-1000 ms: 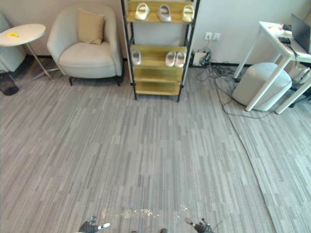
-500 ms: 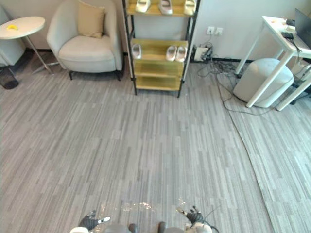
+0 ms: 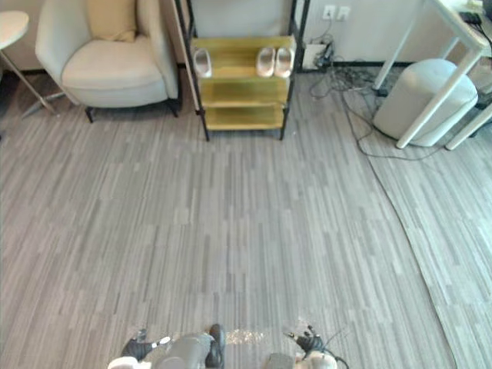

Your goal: Organize the slippers on the shoe rack

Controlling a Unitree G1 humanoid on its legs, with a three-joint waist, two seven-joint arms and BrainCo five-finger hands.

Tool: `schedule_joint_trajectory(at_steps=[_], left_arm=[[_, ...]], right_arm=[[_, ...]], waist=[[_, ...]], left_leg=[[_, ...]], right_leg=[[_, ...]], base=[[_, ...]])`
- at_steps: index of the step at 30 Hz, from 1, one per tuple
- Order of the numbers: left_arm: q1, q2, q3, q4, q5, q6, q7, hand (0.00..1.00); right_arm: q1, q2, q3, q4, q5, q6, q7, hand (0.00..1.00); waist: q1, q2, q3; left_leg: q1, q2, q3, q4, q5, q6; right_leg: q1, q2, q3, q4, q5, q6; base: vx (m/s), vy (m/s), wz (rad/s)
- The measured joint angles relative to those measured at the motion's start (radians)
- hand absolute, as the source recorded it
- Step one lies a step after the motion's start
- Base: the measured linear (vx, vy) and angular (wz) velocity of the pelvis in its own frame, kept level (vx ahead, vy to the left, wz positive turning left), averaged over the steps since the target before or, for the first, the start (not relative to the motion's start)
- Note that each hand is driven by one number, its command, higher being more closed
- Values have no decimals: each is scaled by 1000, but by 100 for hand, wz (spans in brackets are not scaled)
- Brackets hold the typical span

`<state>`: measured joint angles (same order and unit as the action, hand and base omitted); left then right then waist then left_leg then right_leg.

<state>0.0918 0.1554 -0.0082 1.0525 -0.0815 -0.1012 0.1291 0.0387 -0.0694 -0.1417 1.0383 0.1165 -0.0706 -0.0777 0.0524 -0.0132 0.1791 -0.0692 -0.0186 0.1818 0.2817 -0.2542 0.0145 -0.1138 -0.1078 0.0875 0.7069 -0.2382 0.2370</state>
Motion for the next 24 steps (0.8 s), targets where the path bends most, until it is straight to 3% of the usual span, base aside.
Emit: schedule_joint_trajectory(at_steps=[1, 2, 3, 4, 5, 7, 8, 9, 10, 11, 12, 14, 15, 16, 17, 18, 19, 20, 21, 23, 24], left_arm=[[-7, 7, -20, 1, 0, 1, -1, 0], [-10, 11, -28, 1, 1, 1, -1, 0], [-25, 9, -40, 0, 0, 1, 0, 0], [-31, 7, -44, 0, 0, 1, 0, 0], [-47, -5, -54, 0, 0, 0, -1, 0], [-68, -23, -59, 0, 0, 0, -3, 0], [-72, -39, -60, -1, 1, -1, -6, 0], [-67, -47, -59, -2, 1, -2, -6, 0], [-61, -47, -54, -4, 5, -3, -8, 0], [-68, -53, -51, 3, 6, -3, -11, 0], [-93, -76, -17, 16, 9, -3, -10, 0], [-97, -89, -5, 19, 12, -6, -9, 0], [-99, -99, 18, 20, 17, -8, -11, 0], [-95, -118, 45, 28, 22, 1, -14, 0], [-91, -134, 70, 20, 26, 4, -22, 0], [-91, -136, 76, 11, 29, 2, -22, 0], [-79, -142, 95, -10, 39, 0, -22, 0], [-77, -141, 99, -21, 39, 0, -22, 0], [-77, -140, 97, -40, 38, 0, -21, 0], [-74, -130, 91, -51, 38, -1, -17, 0], [-74, -130, 83, -55, 37, -2, -17, 0]], right_arm=[[-6, 2, -4, 1, 0, -2, 1, 0], [-9, 1, -3, 0, 0, -1, 1, 0], [-20, -1, -3, -2, 0, -2, 2, 0], [-24, -3, -2, -2, 0, -2, 2, 0], [-38, -10, 5, -4, 0, -3, 2, 0], [-45, -10, 8, -18, 0, -5, 2, 0], [-41, -10, 21, -41, 0, -9, 2, 0], [-30, -11, 29, -39, 0, -9, 1, 0], [-12, -4, 29, -40, 2, -11, 3, 0], [-14, -5, 24, -42, 8, -13, 6, 0], [-62, -24, 26, -33, 0, -8, 2, 0], [-61, -25, 25, -28, 0, -8, 3, 0], [-60, -17, -1, -24, 3, -9, 8, 0], [-54, -14, -5, -35, 1, -7, 12, 0], [-44, -16, -1, -43, 1, -5, 16, 0], [-40, -16, 1, -45, 1, -5, 17, 0], [-30, -23, 10, -46, 1, -2, 17, 0], [-28, -23, 9, -46, 1, 0, 16, 0], [-27, -14, 7, -45, 4, 1, 15, 0], [-28, -10, 8, -42, 8, 1, 14, 0], [-38, -6, 9, -42, 11, 1, 13, 0]], waist=[[2, -5, 1], [0, -5, 0], [-13, 6, 6], [-19, 11, 9], [-27, 30, 14], [-38, 35, 16], [-62, 24, 14], [-64, 6, 8], [-68, -31, -3], [-68, -24, 2], [-69, 36, 13], [-70, 56, 10], [-72, 64, 12], [-73, 77, 22], [-71, 79, 27], [-69, 81, 28], [-54, 88, 39], [-52, 94, 39], [-48, 81, 45], [-41, 75, 48], [-32, 74, 48]], left_leg=[[67, -2, -1, -24, -13, 12], [93, -2, -4, -37, -14, 14], [161, 8, -29, -86, -14, 15], [181, 17, -31, -98, -14, 15], [225, 55, -34, -117, -14, 14], [263, 88, -48, -119, -14, 14], [312, 99, -60, -122, -21, -2], [334, 84, -64, -118, -34, -27], [361, 61, -86, -98, -62, -70], [369, 69, -90, -92, -68, -79], [358, 120, -141, -41, -64, -88], [354, 134, -164, -42, -42, -78], [352, 156, -179, 10, -10, -108], [317, 179, -212, 162, 19, -145], [254, 187, -224, 319, 77, -149], [230, 191, -223, 374, 107, -151], [114, 229, -208, 624, 190, -173], [53, 249, -187, 713, 129, -160], [-31, 254, -127, 751, 38, -136], [-102, 236, -66, 656, -22, -112], [-141, 200, -49, 493, -41, -101]], right_leg=[[-51, -9, -37, 153, -16, -27], [-69, -15, -68, 190, -31, -57], [-107, -19, -156, 222, -68, -129], [-118, -14, -183, 213, -79, -152], [-164, 10, -272, 130, -100, -210], [-229, 42, -321, -48, -69, -236], [-248, 74, -316, -323, 86, -243], [-233, 76, -297, -471, 225, -264], [-230, 55, -262, -544, 439, -303], [-235, 63, -259, -531, 412, -299], [-232, 106, -273, -454, 337, -309], [-231, 120, -290, -417, 290, -319], [-216, 129, -307, -380, 234, -322], [-156, 145, -331, -385, 188, -317], [-119, 152, -337, -393, 163, -317], [-103, 156, -338, -400, 154, -312], [-19, 175, -337, -450, 129, -320], [20, 179, -339, -471, 119, -327], [80, 172, -341, -507, 109, -320], [139, 162, -337, -553, 102, -306], [171, 153, -323, -575, 91, -291]], base=[[399, 44, -8], [511, 11, 6], [411, -28, 17], [515, -70, 27], [610, -121, 23], [577, -136, 30], [595, -175, 35], [721, -208, 46], [513, -161, 25], [495, -179, 2], [455, -190, -15], [400, -179, 2], [476, -229, 41], [472, -224, 47], [285, -141, 34], [264, -76, 22], [262, -49, 19], [402, -40, 25], [371, -44, 16], [319, -24, -1], [324, 59, -25]])
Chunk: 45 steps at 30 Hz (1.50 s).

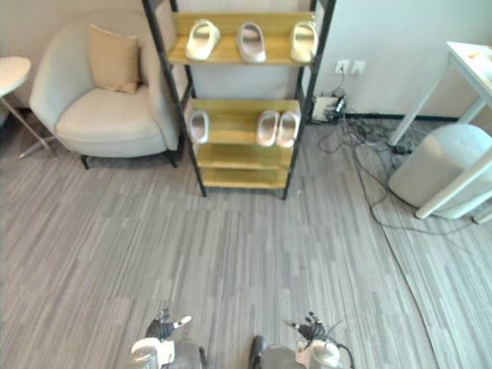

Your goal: Organize the slippers on the shoe rack

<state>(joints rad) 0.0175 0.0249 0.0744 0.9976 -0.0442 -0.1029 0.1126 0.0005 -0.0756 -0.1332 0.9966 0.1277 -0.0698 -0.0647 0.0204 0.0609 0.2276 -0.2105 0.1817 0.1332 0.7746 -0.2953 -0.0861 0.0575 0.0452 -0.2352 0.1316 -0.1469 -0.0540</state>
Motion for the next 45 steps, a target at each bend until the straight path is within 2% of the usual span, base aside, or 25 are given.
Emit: schedule_joint_trajectory(at_steps=[2, 3, 5, 7, 8, 10, 11, 12, 14, 17, 20, 21, 23, 25, 26, 27, 28, 30, 34, 35, 36, 38, 39, 42, 45], left_arm=[[-1, 5, -19, -5, 0, 0, 4, 0], [0, 10, -23, -4, -2, -1, 6, 0], [5, 24, -23, 0, -10, -1, 12, 0], [-4, 38, -22, 11, -11, 0, 8, 0], [-6, 41, -23, 17, -17, 1, 6, 0], [-6, 47, -34, 34, -17, 2, 5, 0], [-8, 65, -60, 48, -18, 5, 0, 0], [-10, 74, -79, 59, -17, 10, -2, 0], [-7, 74, -96, 61, -17, 11, -2, 0], [-10, 69, -95, 61, -17, 12, -2, 0], [5, 72, -95, 60, -15, 12, -2, 0], [16, 82, -87, 64, -7, 11, -3, 0], [7, 34, -51, 86, 4, 14, -4, 0], [6, -2, -36, 85, 7, 14, -4, 0], [4, -6, -7, 76, 15, 16, -7, 0], [4, -10, 4, 71, 16, 17, -9, 0], [7, -15, 37, 56, 22, 22, -9, 0], [23, -10, 60, 28, 20, 20, -8, 0], [26, -1, 42, 10, 20, 14, -8, 0], [20, 2, 23, 10, 20, 9, -6, 0], [13, 7, 6, 16, 20, 6, -8, 0], [14, 17, 3, 23, 17, 2, -7, 0], [10, 39, -15, 33, 17, 1, -8, 0], [0, 53, -16, 37, 13, 3, -10, 0], [-1, 56, -21, 50, 13, 5, -10, 0]], right_arm=[[0, 2, 0, 6, 0, 0, -3, 0], [0, -2, 2, 16, 0, 1, -5, 0], [-4, 13, 21, 33, 0, 1, -9, 0], [-4, 31, 21, 43, -4, 1, -8, 0], [-3, 38, 22, 42, -11, 1, -4, 0], [-4, 38, 22, 37, -11, -1, -1, 0], [-4, 37, 24, 25, -12, -3, 6, 0], [-1, 35, 24, 23, -12, -1, 7, 0], [-2, 34, 28, 20, -17, -2, 10, 0], [-13, 32, 30, 16, -21, -3, 16, 0], [-16, 26, 37, 10, -21, -2, 15, 0], [12, 26, 38, 15, -25, -2, 17, 0], [-5, -12, 29, 22, -43, 0, 15, 0], [-2, -17, 15, 23, -46, -2, 14, 0], [-1, -17, 17, 15, -48, -1, 15, 0], [1, -17, 18, 12, -48, 0, 15, 0], [21, -17, 22, -3, -46, 1, 14, 0], [35, -14, 23, 1, -44, 2, 9, 0], [35, -4, 19, 4, -38, 1, 8, 0], [36, -2, 18, 7, -38, 1, 7, 0], [37, -4, 16, 7, -38, 1, 6, 0], [40, -4, 18, 23, -38, 2, 5, 0], [40, 8, 18, 41, -38, 0, 5, 0], [43, 27, 17, 51, -41, 3, 6, 0], [40, 29, 18, 50, -48, 3, 11, 0]], waist=[[17, -2, 1], [37, -11, 0], [45, -32, -21], [34, -58, -25], [47, -64, -29], [37, -67, -31], [28, -84, -30], [25, -94, -29], [17, -89, -31], [5, -82, -29], [-17, -81, -27], [-19, -108, -37], [-16, -31, -44], [-23, 3, -50], [-24, 13, -46], [-23, 12, -45], [-21, 10, -36], [-10, -2, -28], [4, -10, -30], [14, -16, -28], [15, -17, -27], [30, -31, -32], [24, -59, -39], [34, -90, -43], [35, -96, -49]], left_leg=[[-11, -60, -15, -279, 36, 5], [7, -95, -34, -414, 167, 14], [40, -131, -24, -463, 235, 49], [34, -141, -7, -416, 180, 86], [79, -142, 14, -415, 129, 98], [129, -152, 21, -439, 108, 108], [201, -178, 17, -474, 92, 127], [287, -196, 12, -522, 83, 136], [365, -191, -8, -580, 81, 136], [426, -140, -42, -633, 81, 135], [456, -109, -65, -633, 68, 113], [502, -123, -99, -624, 16, 33], [500, -68, -126, -572, 8, 11], [468, -44, -149, -492, 30, -22], [415, -35, -173, -342, 66, -66], [397, -33, -174, -291, 80, -65], [306, -14, -168, -60, 197, -66], [182, 50, -95, 181, 102, -45], [73, 23, -30, -32, 3, -27], [72, -19, -46, -241, 12, -30], [70, -63, -78, -434, 91, -20], [113, -103, -80, -520, 192, 12], [131, -135, -77, -545, 197, 33], [141, -163, -54, -531, 168, 64], [195, -183, -28, -561, 142, 87]], right_leg=[[33, -18, 23, -20, -15, 21], [53, -32, 50, -34, -21, 36], [79, -55, 91, -47, -32, 58], [80, -74, 102, -37, -43, 78], [28, -88, 145, 137, -84, 137], [-57, -106, 167, 370, -101, 174], [-143, -141, 166, 611, -96, 213], [-187, -173, 141, 748, -117, 181], [-225, -187, 72, 748, -143, 134], [-310, -143, 22, 500, -146, 98], [-328, -84, 81, 158, 36, 89], [-319, -87, 129, 58, 268, 43], [-315, -49, 96, 120, 200, 30], [-293, -33, 74, 119, 164, 20], [-249, -17, 53, 104, 136, 11], [-235, -16, 49, 101, 128, 12], [-157, -11, 50, 64, 102, 0], [-33, 3, 46, 9, 77, -18], [56, -4, 78, -69, 78, -8], [69, -19, 100, -71, 68, 7], [81, -34, 112, -73, 53, 27], [103, -54, 142, -87, 41, 54], [102, -84, 145, -87, 26, 76], [104, -117, 151, -65, 13, 97], [96, -142, 169, 8, -8, 122]], base=[[355, 111, -37], [301, 132, -41], [517, 164, -33], [556, 147, -20], [391, 156, -41], [406, 152, -16], [388, 63, 18], [394, 36, 21], [392, -21, 34], [387, -95, 41], [473, -206, 43], [469, -214, 20], [419, -176, 15], [360, -166, 21], [372, -220, 25], [421, -241, 35], [337, -131, 26], [325, -114, 11], [310, -35, -27], [287, 131, -37], [279, 155, -36], [263, 160, -21], [279, 132, -8], [251, 135, 1], [173, 140, -19]])
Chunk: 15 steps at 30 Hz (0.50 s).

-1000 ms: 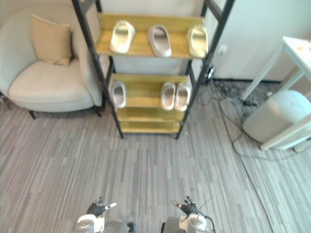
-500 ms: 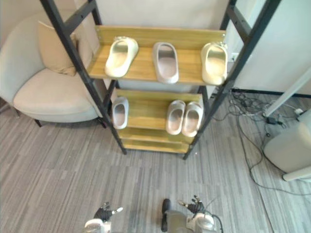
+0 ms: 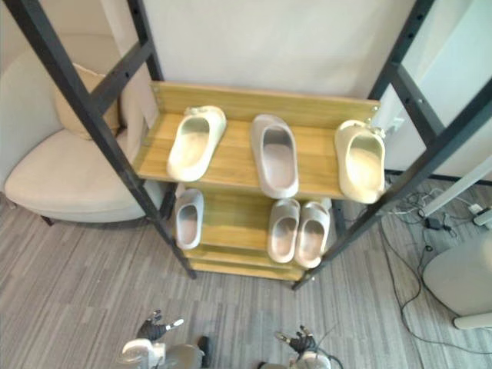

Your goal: Organize the slippers on the shoe rack

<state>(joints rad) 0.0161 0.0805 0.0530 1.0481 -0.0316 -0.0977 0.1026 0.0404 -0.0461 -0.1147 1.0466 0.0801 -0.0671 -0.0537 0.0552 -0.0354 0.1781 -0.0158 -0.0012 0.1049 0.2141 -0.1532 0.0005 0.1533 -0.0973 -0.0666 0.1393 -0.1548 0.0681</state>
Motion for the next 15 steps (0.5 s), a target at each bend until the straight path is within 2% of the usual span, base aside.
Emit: schedule_joint_trajectory(at_steps=[2, 4, 6, 8, 10, 11, 12, 13, 15], left_arm=[[0, 1, -12, 5, 1, 1, -1, 0], [3, 14, -43, 7, 2, 4, -1, 0], [10, 19, -55, 9, 3, 8, -1, 0], [9, 25, -75, 13, 3, 16, 0, 0], [3, 24, -83, 26, 6, 18, 0, 0], [3, 25, -86, 26, 8, 17, 0, 0], [5, 32, -92, 29, 10, 17, 0, 0], [5, 31, -92, 30, 10, 17, 0, 0], [7, 12, -91, 37, 11, 16, 1, 0]], right_arm=[[-2, 1, 2, 0, 0, 0, 3, 0], [-3, 1, 5, 0, -1, -1, 5, 0], [0, -2, 6, 2, -1, -1, 5, 0], [-1, -3, 13, 18, -3, 0, 6, 0], [-13, -9, 14, 31, -3, 1, 6, 0], [-12, -10, 14, 31, -3, 3, 6, 0], [-6, -3, 14, 33, -3, 5, 6, 0], [-6, -3, 14, 33, -3, 5, 6, 0], [-5, -19, 11, 35, -6, 5, 5, 0]], waist=[[1, 3, -3], [-5, 0, -9], [-15, 2, -17], [-18, -2, -29], [-24, 6, -31], [-25, 6, -32], [-25, -13, -42], [-25, -15, -45], [-28, 20, -58]], left_leg=[[19, -3, 3, -21, -7, 6], [72, -14, 22, -72, -5, 14], [99, -20, 22, -100, 1, 23], [105, -17, 13, -108, 1, 24], [104, -6, -11, -107, 1, 23], [105, -5, -22, -101, 1, 23], [112, -29, -45, -92, -3, 16], [115, -28, -50, -92, -3, 16], [121, -17, -64, -97, -4, 14]], right_leg=[[-30, -5, 4, 65, -7, 11], [-108, -29, 0, 240, -22, 33], [-122, -48, -37, 282, -39, 24], [-130, -47, -75, 267, -82, 12], [-149, -29, -85, 235, -96, 10], [-153, -21, -87, 187, -84, 2], [-151, -29, -85, 101, -5, -3], [-146, -29, -85, 99, -5, -3], [-109, -15, -85, 42, -2, -7]], base=[[98, 125, -27], [111, 136, -25], [153, 81, 2], [156, 23, 13], [88, -30, 26], [131, -94, 48], [117, -116, 35], [135, -136, 27], [96, -96, 1]])
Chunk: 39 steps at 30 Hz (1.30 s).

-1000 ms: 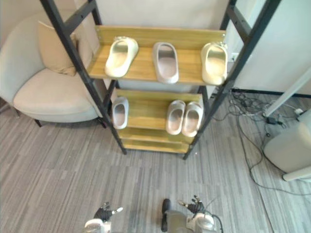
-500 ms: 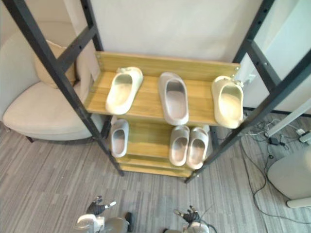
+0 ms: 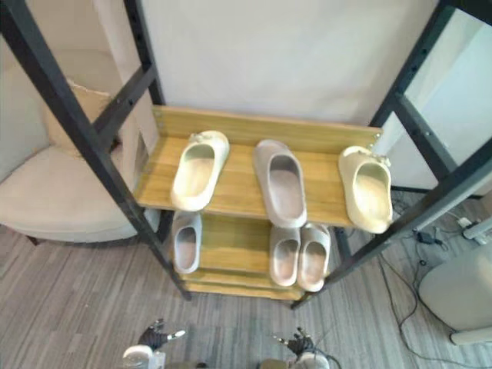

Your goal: Organize the slippers on the shoe rack

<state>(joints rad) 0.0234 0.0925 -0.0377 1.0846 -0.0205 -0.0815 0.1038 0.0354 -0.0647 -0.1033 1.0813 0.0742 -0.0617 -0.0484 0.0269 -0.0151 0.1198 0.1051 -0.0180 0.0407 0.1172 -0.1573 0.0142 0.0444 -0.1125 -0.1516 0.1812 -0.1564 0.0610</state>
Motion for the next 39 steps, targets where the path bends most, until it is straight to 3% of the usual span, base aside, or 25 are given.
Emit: schedule_joint_trajectory(at_steps=[3, 8, 13, 17, 27, 39], left_arm=[[1, -16, 1, 16, 1, 1, 0, 0], [-1, -7, 2, 16, 18, 0, 0, 0], [-2, 4, 1, 14, 18, -1, 0, 0], [0, 9, -1, 15, 18, 1, 4, 0], [2, 12, -21, 10, 22, 0, 8, 0], [11, 10, -41, 10, 58, -3, -1, 0]], right_arm=[[3, -15, 2, 4, -17, 1, -1, 0], [4, -12, 13, 2, -18, -1, -2, 0], [6, -9, 84, -27, -17, -9, -7, 0], [70, -8, 136, -191, -17, -9, -12, 0], [251, -29, 112, -883, -76, -37, -12, 0], [269, -34, 38, -1260, -146, -89, -12, 0]], waist=[[-2, 21, -6], [-5, 10, -3], [-5, -17, -1], [-17, -19, -3], [-30, -21, -5], [-40, -3, -22]], left_leg=[[3, 10, -1, -13, 2, -4], [17, 23, -16, -40, 11, -19], [17, 18, -6, -47, 15, -24], [18, 8, 16, -57, 20, -17], [16, 5, 40, -71, 22, -15], [13, 10, 57, -71, 17, -20]], right_leg=[[27, 23, 4, -58, 27, -11], [62, 43, 5, -133, 74, -18], [66, 41, 24, -177, 113, -9], [61, 33, 49, -188, 128, 1], [48, 36, 82, -223, 148, 6], [34, 42, 106, -223, 151, 4]], base=[[54, -70, -10], [-26, -25, -3], [-84, 24, -8], [-42, 57, -19], [5, 7, -8], [-11, -8, -6]])
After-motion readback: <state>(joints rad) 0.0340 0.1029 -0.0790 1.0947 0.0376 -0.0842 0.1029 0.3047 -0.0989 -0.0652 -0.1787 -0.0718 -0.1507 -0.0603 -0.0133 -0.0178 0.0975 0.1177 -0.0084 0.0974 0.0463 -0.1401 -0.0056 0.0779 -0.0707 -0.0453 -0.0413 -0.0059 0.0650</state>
